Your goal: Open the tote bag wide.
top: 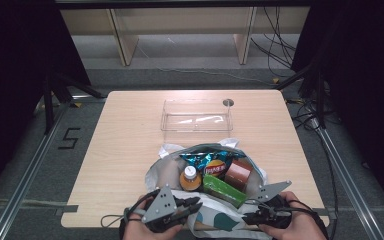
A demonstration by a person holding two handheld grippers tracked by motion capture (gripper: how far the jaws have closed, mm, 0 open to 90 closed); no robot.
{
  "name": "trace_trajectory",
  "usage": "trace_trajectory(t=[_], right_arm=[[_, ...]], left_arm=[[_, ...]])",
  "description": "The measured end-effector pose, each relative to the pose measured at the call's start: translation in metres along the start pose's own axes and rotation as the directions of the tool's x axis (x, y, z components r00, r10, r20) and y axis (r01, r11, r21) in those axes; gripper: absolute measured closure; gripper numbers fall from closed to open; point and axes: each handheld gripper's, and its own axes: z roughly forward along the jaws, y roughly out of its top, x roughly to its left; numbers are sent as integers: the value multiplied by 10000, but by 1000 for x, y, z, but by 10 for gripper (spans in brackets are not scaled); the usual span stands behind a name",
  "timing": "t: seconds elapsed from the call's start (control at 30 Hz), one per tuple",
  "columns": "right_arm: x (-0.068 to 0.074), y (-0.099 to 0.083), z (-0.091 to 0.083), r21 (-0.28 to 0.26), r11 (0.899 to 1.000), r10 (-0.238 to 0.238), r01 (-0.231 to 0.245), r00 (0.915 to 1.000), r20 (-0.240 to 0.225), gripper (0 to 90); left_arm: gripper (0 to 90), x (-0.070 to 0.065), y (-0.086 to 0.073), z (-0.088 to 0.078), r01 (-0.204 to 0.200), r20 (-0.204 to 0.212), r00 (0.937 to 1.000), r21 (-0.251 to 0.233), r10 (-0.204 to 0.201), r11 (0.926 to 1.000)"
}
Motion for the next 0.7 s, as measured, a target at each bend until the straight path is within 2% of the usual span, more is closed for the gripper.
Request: trace_trajectory(t=[0.07,0.1,0.13,0.2,0.23,0.27,0.3,0.33,0.37,0.43,0.47,0.5,0.53,0.6,0.67,0.7], right_arm=[[1,0,3,47,10000,-72,71,10000,69,886],[2,-1,4,88,9999,67,-67,9999,84,885],[0,0,5,103,9999,-89,88,9999,97,885],[0,-1,8,165,9999,31,-33,9999,154,884],[2,-1,7,498,9977,470,-470,9989,11,883],[-1,-1,9,363,9993,118,-117,9999,-20,882],[-1,-1,10,237,9996,160,-163,9998,111,882],[-3,-1,11,179,9998,-92,90,9999,81,881],[-4,-1,11,177,9998,-71,70,10000,65,879],[-3,-2,11,93,9999,48,-48,10000,15,867],[-2,-2,10,34,9999,128,-128,9999,60,856],[-1,-2,9,-39,9997,259,-260,9996,-125,832],[-1,-2,6,-239,9993,277,-282,9994,-222,782],[2,-2,-1,-870,9947,493,-549,9967,-643,735],[1,0,-12,-1425,9896,122,-207,9981,-605,715],[2,2,-18,-1769,9841,75,-184,9980,-623,707]], left_arm=[[821,8,1,-2,168,-337,9993,-109,-172,9998],[823,11,0,-1,99,-369,9993,-49,-101,9999],[823,13,-2,-1,229,-495,9985,134,-222,9996],[823,18,-8,3,263,-620,9978,633,-223,9976],[823,19,-12,6,401,-625,9974,871,-347,9954],[823,21,-16,8,423,-570,9977,1042,-365,9937],[822,22,-20,10,555,-607,9970,1214,-484,9910],[821,24,-22,12,434,-540,9979,1357,-364,9898],[821,24,-25,14,631,-472,9972,1353,-572,9888],[822,24,-27,16,478,-530,9978,1550,-400,9868],[823,24,-28,17,558,-567,9973,1578,-474,9859],[823,25,-29,18,512,-587,9974,1569,-425,9863],[825,25,-30,18,645,-557,9969,1624,-561,9846],[825,26,-30,18,420,-561,9979,1672,-330,9850],[825,27,-32,18,435,-557,9979,1716,-344,9842],[825,26,-33,19,585,-612,9970,1762,-483,9826]])
